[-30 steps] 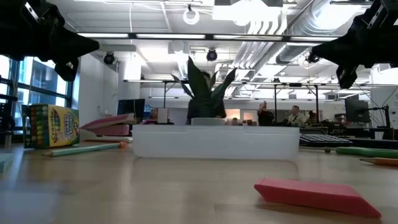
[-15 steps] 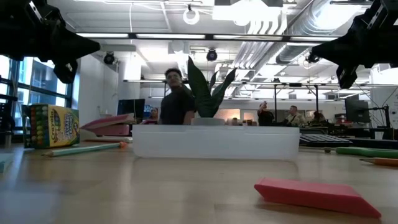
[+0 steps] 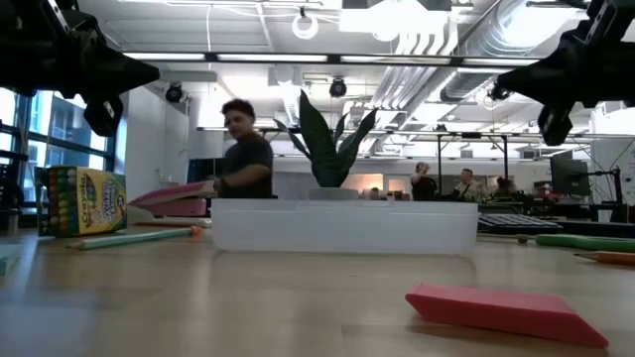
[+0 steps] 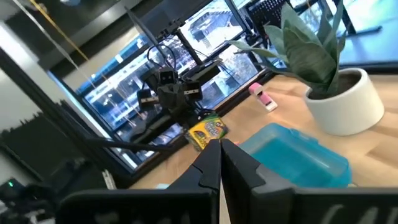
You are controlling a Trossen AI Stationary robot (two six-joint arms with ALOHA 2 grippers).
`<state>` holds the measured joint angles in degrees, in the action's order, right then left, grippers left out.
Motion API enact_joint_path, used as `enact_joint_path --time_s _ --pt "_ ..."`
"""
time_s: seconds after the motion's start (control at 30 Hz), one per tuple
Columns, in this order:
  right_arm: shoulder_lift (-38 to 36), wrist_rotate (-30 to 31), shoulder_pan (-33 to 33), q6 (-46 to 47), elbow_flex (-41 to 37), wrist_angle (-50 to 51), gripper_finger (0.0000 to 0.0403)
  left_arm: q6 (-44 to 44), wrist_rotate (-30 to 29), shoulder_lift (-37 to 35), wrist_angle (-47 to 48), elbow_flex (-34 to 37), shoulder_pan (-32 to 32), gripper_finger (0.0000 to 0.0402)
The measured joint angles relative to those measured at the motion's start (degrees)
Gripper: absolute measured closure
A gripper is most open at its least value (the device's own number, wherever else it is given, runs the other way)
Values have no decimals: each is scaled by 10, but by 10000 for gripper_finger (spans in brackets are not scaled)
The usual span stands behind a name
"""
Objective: Pack school essentials
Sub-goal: Put the yellow pencil into the supply box
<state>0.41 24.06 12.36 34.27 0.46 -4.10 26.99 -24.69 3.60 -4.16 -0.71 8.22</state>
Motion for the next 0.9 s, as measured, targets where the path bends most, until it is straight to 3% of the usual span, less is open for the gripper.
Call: enact_joint_path --time_s 0.4,0.6,0.9 --pt "0 1 0 8 63 16 403 -1 0 0 0 0 0 401" --pt "50 -11 0 106 170 201 403 -2 0 0 0 0 0 401" --pt "264 -126 1 184 378 466 403 -1 0 0 0 0 0 401"
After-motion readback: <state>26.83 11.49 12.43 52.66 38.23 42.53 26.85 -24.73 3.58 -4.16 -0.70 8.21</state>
